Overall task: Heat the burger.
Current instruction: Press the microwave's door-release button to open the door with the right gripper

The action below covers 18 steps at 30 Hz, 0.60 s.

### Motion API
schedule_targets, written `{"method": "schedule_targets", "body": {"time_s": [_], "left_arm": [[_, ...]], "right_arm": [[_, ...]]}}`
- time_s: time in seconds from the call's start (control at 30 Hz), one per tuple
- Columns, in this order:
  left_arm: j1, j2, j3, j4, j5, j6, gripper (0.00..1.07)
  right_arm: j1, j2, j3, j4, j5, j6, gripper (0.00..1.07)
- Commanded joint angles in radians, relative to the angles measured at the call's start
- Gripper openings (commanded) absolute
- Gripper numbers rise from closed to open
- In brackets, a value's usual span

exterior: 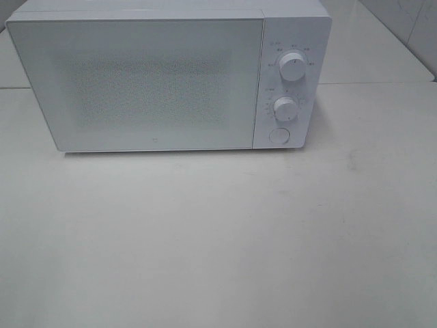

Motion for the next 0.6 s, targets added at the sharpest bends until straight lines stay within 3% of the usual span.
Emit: {"method": "schedule_targets", "body": {"time_s": [0.03,0.6], "left_arm": [[0.005,-0.017,0.004,-0.008,-0.007,-0.001,0.98],[0.005,-0.006,0.004,-0.007,-0.007,0.000,0.98]], "right_arm": [[-0.025,-0.035,0.003,0.005,0.003,-0.009,0.76],[-0.026,-0.030,0.003,0.008,0.003,-0.014,0.76]]}}
